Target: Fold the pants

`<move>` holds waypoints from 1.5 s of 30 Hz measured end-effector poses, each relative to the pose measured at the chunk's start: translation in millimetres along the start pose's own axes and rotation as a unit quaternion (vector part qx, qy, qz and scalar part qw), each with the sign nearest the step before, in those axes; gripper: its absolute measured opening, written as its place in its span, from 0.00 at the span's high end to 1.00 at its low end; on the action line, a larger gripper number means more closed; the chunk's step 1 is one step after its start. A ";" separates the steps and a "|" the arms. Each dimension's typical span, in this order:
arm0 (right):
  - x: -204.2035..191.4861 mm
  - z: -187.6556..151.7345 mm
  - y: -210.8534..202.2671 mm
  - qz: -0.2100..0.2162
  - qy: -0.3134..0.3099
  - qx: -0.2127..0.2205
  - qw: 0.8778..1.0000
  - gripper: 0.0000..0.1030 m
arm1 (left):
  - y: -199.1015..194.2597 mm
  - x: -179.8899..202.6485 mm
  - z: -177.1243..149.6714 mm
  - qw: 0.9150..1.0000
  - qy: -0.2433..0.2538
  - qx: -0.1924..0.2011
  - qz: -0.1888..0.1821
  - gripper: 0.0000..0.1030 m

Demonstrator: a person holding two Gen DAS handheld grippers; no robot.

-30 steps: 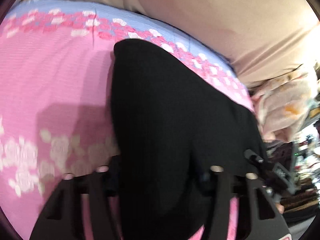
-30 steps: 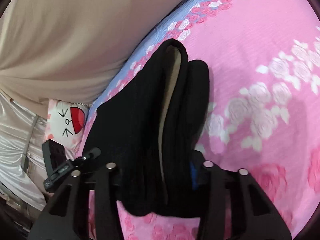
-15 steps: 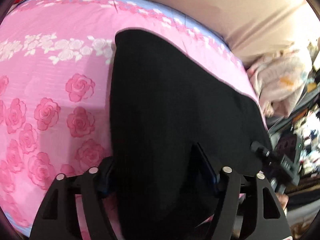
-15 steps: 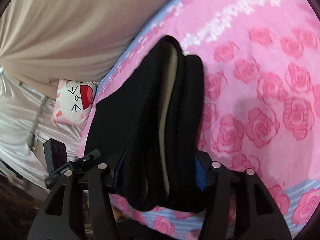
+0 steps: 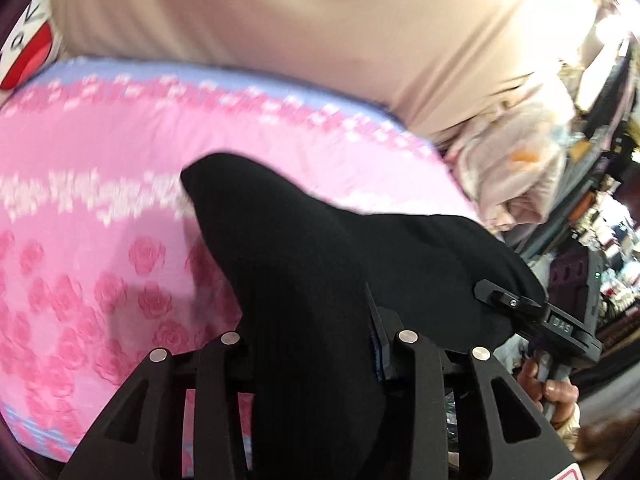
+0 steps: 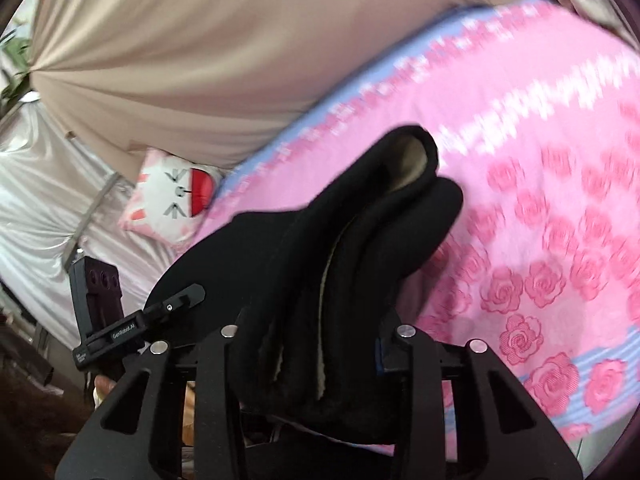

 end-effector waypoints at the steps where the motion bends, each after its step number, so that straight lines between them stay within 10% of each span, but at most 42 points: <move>1: -7.3 7.4 -13.5 0.007 -0.007 0.012 1.000 0.66 | -9.3 10.7 11.7 1.000 0.007 0.011 -0.012 0.68; 7: -65.3 65.4 -70.1 0.028 -0.085 0.101 0.991 0.66 | -61.1 62.1 66.5 0.991 0.097 0.084 -0.033 0.68; 12: -119.2 142.7 -94.7 0.039 -0.168 0.195 0.965 0.66 | -97.3 95.0 141.7 0.968 0.178 0.176 -0.029 0.68; 20: -132.2 251.3 -43.7 0.044 -0.180 0.233 0.955 0.66 | -72.7 81.5 245.9 0.948 0.199 0.246 0.001 0.67; 30: -44.0 304.1 115.4 0.015 -0.119 0.177 0.977 0.66 | 77.8 -24.5 304.2 0.967 0.158 0.191 0.063 0.67; 45: 77.4 242.6 281.3 -0.038 -0.044 0.004 0.998 0.66 | 212.4 -165.5 242.7 0.992 0.054 0.045 0.101 0.65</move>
Point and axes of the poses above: each gripper's, at about its wrist camera, not at the fingertips, and y roughly the way its jaws point, x to its right, z to its top, the point moved 7 cm from there along y, roughly the way its jaws point, and after that the axes turned 9 degrees about -z, right-handed, at the moved point
